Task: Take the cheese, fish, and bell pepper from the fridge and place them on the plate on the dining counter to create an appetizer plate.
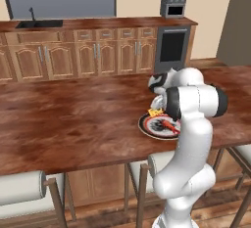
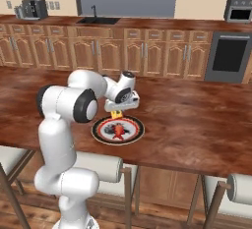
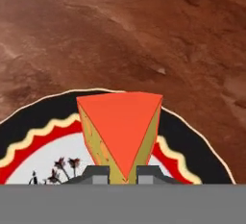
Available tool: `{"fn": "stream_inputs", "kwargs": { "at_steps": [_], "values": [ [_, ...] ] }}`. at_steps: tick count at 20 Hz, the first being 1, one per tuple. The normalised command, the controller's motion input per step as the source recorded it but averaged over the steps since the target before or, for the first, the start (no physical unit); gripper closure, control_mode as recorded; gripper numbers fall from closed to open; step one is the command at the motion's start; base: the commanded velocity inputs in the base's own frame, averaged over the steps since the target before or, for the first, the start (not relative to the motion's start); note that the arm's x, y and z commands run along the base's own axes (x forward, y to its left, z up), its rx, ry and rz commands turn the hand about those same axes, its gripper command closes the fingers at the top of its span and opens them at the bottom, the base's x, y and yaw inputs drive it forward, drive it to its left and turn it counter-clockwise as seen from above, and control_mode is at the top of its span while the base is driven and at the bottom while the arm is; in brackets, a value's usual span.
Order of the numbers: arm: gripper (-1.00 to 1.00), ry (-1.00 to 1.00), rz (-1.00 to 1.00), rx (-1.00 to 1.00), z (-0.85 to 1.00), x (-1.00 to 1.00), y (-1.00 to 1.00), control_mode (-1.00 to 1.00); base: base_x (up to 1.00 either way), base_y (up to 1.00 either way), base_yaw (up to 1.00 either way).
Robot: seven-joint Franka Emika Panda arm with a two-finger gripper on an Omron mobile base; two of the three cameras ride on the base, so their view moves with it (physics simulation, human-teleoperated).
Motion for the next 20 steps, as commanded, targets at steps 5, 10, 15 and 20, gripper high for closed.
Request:
{"fn": "stream_inputs", "kwargs": {
  "at_steps": [5,10,15,20],
  "values": [
    [1.0,0.08,0.05,0.0,-0.83,0.39,0.01,-1.0,0.0,0.0,0.0],
    [-1.0,0.07,0.02,0.0,-0.43,0.02,0.0,-1.0,0.0,0.0,0.0],
    [-1.0,-0.03,0.0,0.0,-0.02,-0.74,0.0,-1.0,0.0,0.0,0.0],
    [-1.0,-0.21,0.01,-0.01,0.0,-1.0,-0.01,-1.0,0.0,0.0,0.0]
  ]
}}
